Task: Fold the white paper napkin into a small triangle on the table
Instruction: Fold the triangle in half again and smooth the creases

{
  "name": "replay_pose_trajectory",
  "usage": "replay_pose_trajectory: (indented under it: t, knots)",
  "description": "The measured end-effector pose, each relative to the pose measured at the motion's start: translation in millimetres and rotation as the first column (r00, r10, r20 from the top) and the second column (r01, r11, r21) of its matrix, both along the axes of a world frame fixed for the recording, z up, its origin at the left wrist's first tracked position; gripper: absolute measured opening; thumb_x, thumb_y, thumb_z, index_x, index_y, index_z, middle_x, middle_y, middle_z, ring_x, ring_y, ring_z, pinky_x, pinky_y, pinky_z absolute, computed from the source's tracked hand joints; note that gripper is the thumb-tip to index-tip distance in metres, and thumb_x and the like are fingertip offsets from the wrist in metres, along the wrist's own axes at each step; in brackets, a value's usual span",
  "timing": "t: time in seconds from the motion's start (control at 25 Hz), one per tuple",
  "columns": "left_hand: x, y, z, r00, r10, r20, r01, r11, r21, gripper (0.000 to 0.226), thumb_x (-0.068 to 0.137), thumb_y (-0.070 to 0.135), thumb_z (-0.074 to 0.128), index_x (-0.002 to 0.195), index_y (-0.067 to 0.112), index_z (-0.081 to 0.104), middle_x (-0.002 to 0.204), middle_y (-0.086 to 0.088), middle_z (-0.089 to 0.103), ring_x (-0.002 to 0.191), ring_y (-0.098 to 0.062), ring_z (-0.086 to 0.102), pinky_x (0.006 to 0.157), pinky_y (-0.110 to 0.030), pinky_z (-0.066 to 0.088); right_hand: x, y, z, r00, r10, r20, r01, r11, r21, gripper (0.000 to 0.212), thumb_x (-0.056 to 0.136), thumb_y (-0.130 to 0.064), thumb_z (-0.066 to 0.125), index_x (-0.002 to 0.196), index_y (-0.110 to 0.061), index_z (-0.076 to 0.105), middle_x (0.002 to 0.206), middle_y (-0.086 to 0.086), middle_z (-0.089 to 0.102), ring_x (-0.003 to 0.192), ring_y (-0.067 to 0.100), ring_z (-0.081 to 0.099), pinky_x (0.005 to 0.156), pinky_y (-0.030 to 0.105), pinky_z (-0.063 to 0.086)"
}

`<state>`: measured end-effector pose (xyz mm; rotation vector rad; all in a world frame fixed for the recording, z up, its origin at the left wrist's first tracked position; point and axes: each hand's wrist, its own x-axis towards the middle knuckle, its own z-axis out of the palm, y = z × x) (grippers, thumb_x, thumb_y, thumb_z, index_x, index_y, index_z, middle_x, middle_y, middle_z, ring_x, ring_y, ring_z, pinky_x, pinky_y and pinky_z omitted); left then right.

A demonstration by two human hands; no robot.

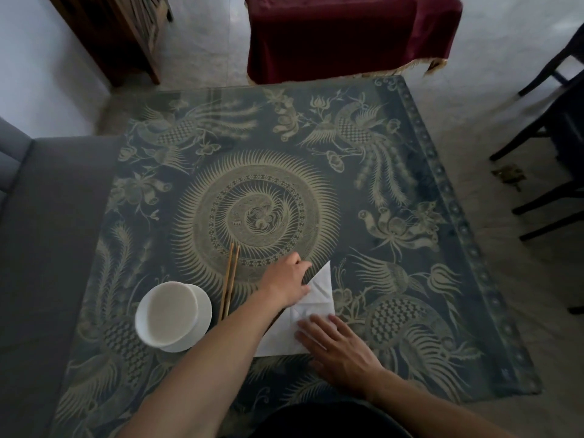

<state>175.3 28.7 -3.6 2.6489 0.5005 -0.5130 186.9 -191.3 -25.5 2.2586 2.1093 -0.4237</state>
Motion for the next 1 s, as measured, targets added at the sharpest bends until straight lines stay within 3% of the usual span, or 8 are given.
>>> replay_pose_trajectory:
  t: [0.16, 0.44, 0.56, 0.76, 0.92, 1.0]
  knots:
    - [31, -10, -2, 1.000, 0.008, 0.010, -0.008, 1.000, -0.001, 0.058, 0.091, 0.044, 0.061, 0.140, 0.019, 0.044, 0.130, -0.004, 0.046, 0.120, -0.024, 0.045, 0.096, -0.040, 0.043, 4, -1, 3, 1.000, 0.001, -0.008, -0.001, 1.000, 0.000, 0.058, 0.086, -0.051, 0.058, 0.138, -0.025, 0.054, 0.146, 0.001, 0.049, 0.135, 0.021, 0.044, 0.103, 0.045, 0.045]
    - [38, -27, -11, 0.971, 0.199, 0.129, -0.185, 0.976, -0.114, 0.011, 0.090, 0.018, 0.062, 0.100, 0.015, 0.060, 0.109, -0.004, 0.051, 0.101, -0.022, 0.050, 0.087, -0.038, 0.047, 6, -1, 2, 1.000, -0.001, -0.017, 0.001, 1.000, -0.008, 0.056, 0.089, -0.048, 0.050, 0.139, -0.023, 0.052, 0.148, 0.001, 0.047, 0.137, 0.022, 0.042, 0.103, 0.051, 0.043]
    - [38, -30, -12, 0.961, 0.239, 0.141, -0.214, 0.961, -0.173, 0.005, 0.092, 0.019, 0.062, 0.090, 0.014, 0.062, 0.105, -0.002, 0.052, 0.095, -0.020, 0.053, 0.082, -0.035, 0.048, 4, -2, -2, 1.000, -0.004, -0.016, 0.004, 1.000, 0.001, 0.056, 0.090, -0.047, 0.047, 0.140, -0.022, 0.050, 0.147, 0.002, 0.048, 0.137, 0.022, 0.041, 0.104, 0.052, 0.042]
    - [39, -34, -12, 0.957, 0.247, 0.155, -0.220, 0.960, -0.170, 0.006, 0.094, 0.016, 0.059, 0.099, 0.018, 0.058, 0.100, 0.000, 0.062, 0.086, -0.021, 0.062, 0.068, -0.033, 0.047, 3, -3, -7, 1.000, -0.001, -0.002, 0.001, 1.000, 0.026, 0.056, 0.090, -0.047, 0.048, 0.140, -0.022, 0.051, 0.146, 0.002, 0.049, 0.137, 0.023, 0.041, 0.103, 0.055, 0.042]
    - [39, -35, -10, 0.949, 0.263, 0.174, -0.234, 0.957, -0.170, 0.008, 0.094, 0.016, 0.057, 0.100, 0.017, 0.062, 0.100, 0.001, 0.064, 0.088, -0.020, 0.062, 0.074, -0.034, 0.051, 1, -4, -11, 1.000, -0.017, 0.006, 0.017, 0.997, 0.077, 0.054, 0.090, -0.047, 0.049, 0.139, -0.022, 0.053, 0.146, 0.002, 0.050, 0.137, 0.023, 0.041, 0.102, 0.055, 0.043]
    - [38, -29, -6, 0.927, 0.331, 0.179, -0.282, 0.925, -0.255, 0.006, 0.093, 0.020, 0.061, 0.094, 0.017, 0.066, 0.097, 0.001, 0.063, 0.087, -0.018, 0.061, 0.077, -0.033, 0.051, 0, -5, -14, 1.000, -0.017, 0.017, 0.015, 0.993, 0.120, 0.054, 0.091, -0.046, 0.048, 0.139, -0.023, 0.052, 0.146, 0.002, 0.050, 0.138, 0.024, 0.040, 0.102, 0.055, 0.043]
